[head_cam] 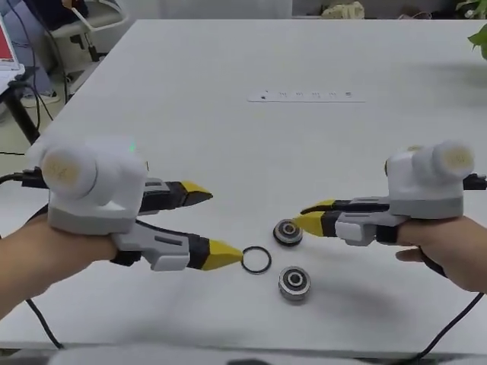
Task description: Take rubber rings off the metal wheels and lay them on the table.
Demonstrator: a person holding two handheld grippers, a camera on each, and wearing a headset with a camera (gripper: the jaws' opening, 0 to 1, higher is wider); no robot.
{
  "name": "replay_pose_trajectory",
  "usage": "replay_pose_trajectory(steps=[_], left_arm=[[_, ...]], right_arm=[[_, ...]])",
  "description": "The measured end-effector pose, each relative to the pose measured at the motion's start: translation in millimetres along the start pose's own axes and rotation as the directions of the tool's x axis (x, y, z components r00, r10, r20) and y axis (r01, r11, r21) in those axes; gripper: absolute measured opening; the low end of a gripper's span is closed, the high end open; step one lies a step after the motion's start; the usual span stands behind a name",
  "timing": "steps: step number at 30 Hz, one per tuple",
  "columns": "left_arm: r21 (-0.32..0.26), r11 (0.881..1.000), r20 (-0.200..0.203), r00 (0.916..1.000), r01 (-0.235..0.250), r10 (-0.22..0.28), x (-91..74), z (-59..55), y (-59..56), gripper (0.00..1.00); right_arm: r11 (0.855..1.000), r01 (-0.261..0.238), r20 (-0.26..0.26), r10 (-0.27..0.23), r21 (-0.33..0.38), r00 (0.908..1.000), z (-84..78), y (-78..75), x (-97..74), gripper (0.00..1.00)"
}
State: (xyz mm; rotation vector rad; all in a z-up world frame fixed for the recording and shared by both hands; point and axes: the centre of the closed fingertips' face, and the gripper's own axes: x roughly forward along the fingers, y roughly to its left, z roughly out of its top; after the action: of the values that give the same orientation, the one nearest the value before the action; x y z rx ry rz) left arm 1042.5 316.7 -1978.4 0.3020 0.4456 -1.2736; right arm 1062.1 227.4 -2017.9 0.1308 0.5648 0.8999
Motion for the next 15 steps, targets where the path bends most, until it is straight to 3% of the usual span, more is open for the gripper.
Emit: replay_pose_trajectory(steps=[15], left_arm=[[-0.007,1.0,-0.013,0.9997,0.023,-0.023,25.0,3.2,9.8,0.55]], right_arm=[[0.998,0.054,-0.014,-0.054,-0.017,0.9984,-10.7,-22.2,-10.0,0.17]])
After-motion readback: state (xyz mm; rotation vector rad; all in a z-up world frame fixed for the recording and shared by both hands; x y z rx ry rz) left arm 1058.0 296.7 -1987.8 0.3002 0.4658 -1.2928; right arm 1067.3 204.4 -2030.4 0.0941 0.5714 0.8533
